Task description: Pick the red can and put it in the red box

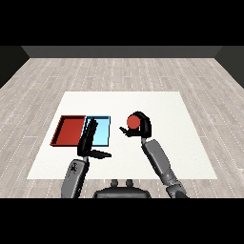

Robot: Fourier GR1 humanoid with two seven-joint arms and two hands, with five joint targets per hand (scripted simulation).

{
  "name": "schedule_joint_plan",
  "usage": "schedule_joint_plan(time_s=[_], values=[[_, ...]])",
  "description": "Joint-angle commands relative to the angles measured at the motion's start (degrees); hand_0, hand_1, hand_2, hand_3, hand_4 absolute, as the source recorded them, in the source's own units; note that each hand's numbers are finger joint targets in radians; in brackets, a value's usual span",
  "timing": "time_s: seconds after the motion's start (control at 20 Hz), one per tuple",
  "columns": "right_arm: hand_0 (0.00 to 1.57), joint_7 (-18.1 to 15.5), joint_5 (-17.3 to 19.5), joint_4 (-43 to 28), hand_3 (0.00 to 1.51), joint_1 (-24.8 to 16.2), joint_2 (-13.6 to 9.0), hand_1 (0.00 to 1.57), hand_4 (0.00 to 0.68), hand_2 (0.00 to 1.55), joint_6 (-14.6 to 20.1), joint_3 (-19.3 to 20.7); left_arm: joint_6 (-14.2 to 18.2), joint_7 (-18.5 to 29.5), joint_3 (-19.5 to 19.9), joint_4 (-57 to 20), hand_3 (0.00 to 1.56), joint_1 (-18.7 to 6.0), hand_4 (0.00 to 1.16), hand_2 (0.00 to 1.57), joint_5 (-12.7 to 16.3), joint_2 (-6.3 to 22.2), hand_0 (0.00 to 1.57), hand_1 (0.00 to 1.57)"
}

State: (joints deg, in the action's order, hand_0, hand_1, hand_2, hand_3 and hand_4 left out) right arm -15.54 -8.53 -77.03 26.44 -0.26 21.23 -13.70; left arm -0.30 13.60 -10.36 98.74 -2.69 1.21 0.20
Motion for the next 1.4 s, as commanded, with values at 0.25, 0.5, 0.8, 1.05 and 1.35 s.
schedule_joint_plan(time_s=[0.25,0.5,0.8,1.05,1.35], values=[[1.44,-4.3,-0.07,-3.03,1.4,-2.89,0.25,1.44,0.632,1.43,0.9,-4.19,7.28,-5.15,-4.63,-6.79,0.0,-8.69,0.0,0.0,-1.79,-0.19,0.0,0.0],[1.44,-1.67,0.75,-6.07,1.4,-1.98,0.25,1.44,0.616,1.43,3.1,-6.32,9.98,-2.54,-8.31,-12.33,0.0,-8.75,0.0,0.0,1.71,-0.2,0.0,0.0],[1.46,2.11,2.81,-13.34,1.39,-4.73,0.25,1.46,0.656,1.44,1.21,-6.64,10.87,1.52,-11.18,-18.13,0.0,-7.52,0.0,0.0,1.93,-0.2,0.0,0.0],[1.46,-1.11,1.95,-9.74,1.39,-3.24,0.25,1.46,0.653,1.44,-1.3,-3.55,14.27,3.66,-14.45,-21.08,0.0,-9.48,0.0,0.0,5.84,-0.2,0.0,0.0],[1.47,-1.87,0.85,-9.55,1.39,-4.04,0.25,1.47,0.662,1.44,2.97,-9.99,12.63,4.48,-15.86,-20.0,0.0,-7.09,0.0,0.0,5.64,-0.2,0.0,0.0]])
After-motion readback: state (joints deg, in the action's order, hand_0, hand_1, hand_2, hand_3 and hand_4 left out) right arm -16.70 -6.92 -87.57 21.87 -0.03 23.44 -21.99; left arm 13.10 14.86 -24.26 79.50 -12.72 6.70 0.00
